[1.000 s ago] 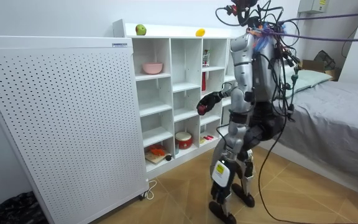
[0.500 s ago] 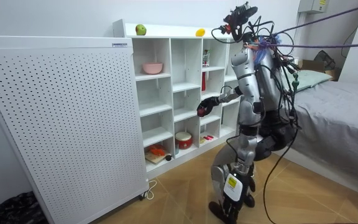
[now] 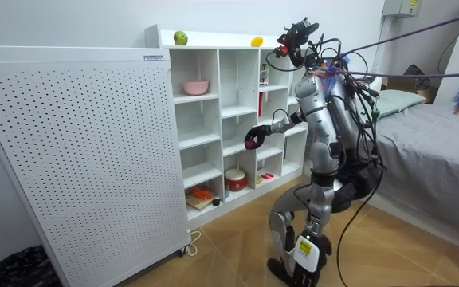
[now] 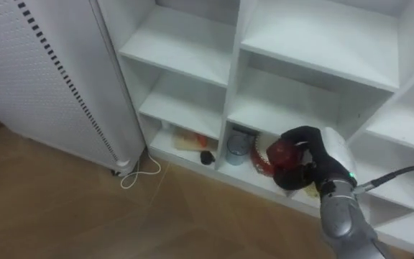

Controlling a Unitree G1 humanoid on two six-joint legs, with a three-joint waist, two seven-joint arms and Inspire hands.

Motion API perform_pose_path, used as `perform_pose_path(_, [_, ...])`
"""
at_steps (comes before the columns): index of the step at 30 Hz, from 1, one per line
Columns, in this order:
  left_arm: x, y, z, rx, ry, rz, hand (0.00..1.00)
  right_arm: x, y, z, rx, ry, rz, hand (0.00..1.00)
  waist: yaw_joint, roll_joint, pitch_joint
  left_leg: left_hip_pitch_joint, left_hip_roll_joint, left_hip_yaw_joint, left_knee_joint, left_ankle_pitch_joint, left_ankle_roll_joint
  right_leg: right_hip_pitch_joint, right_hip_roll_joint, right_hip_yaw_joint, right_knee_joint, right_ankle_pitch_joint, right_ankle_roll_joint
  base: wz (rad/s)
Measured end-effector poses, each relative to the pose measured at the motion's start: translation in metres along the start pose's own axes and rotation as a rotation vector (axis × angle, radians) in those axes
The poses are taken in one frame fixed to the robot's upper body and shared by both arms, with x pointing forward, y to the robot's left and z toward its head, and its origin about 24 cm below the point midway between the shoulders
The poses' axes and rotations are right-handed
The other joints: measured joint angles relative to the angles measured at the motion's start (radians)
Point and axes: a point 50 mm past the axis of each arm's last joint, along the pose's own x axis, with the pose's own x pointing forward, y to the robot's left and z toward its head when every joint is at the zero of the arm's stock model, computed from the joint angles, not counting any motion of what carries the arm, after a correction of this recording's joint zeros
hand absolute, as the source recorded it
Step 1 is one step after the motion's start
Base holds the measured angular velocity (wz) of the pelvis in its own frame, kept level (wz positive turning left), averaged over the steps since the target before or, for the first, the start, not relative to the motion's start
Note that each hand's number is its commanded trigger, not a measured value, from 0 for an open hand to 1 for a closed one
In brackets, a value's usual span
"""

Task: Arrange fruit in the closet

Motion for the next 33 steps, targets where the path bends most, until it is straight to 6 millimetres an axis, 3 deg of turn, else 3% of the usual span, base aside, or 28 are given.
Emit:
perform_pose_path(3, [-0.001,0.001,-0.004,0.003,0.010,0.000,0.00,0.004,-0.010,-0.006,-0.016,0.038,-0.040,1.00,0.019,0.000,0.0001,-0.024,0.001,-0.001,0.046,-0.016,0.006,-0.021,-0.001,0.001,0.038,-0.013,-0.002,-0.06])
perform_pose_path(7, [-0.003,0.007,-0.017,0.020,0.037,0.011,0.00,0.009,-0.018,-0.005,0.017,0.072,-0.103,1.00,0.019,-0.002,0.0009,-0.051,0.000,0.001,0.095,-0.039,0.007,-0.047,-0.010,0.009,0.089,-0.038,0.004,0.02])
perform_pose_path(13, [-0.006,0.020,-0.038,0.044,0.113,0.041,0.00,0.011,-0.020,-0.001,0.021,0.080,-0.147,1.00,0.017,-0.029,0.0037,-0.057,-0.007,0.001,0.132,-0.055,0.008,-0.053,-0.027,0.012,0.138,-0.067,-0.001,0.06])
perform_pose_path(19, [-0.007,0.020,-0.036,0.042,0.100,0.061,0.00,0.012,-0.027,-0.002,0.084,0.110,-0.209,1.00,0.017,-0.032,0.0040,-0.081,-0.020,-0.014,0.195,-0.082,0.007,-0.062,-0.047,0.000,0.195,-0.100,0.004,0.07])
perform_pose_path(30, [-0.010,0.034,-0.045,0.053,0.105,0.115,0.00,0.018,-0.054,-0.008,0.188,0.198,-0.368,1.00,0.042,-0.033,0.0044,-0.087,-0.021,-0.016,0.221,-0.098,0.020,-0.062,-0.052,-0.001,0.209,-0.106,0.008,-0.01])
perform_pose_path(33, [-0.011,0.037,-0.046,0.046,0.104,0.122,0.00,0.019,-0.061,-0.007,0.236,0.228,-0.424,1.00,0.039,-0.037,0.0059,-0.091,-0.033,-0.018,0.221,-0.098,0.020,-0.063,-0.063,-0.003,0.216,-0.114,0.010,0.12])
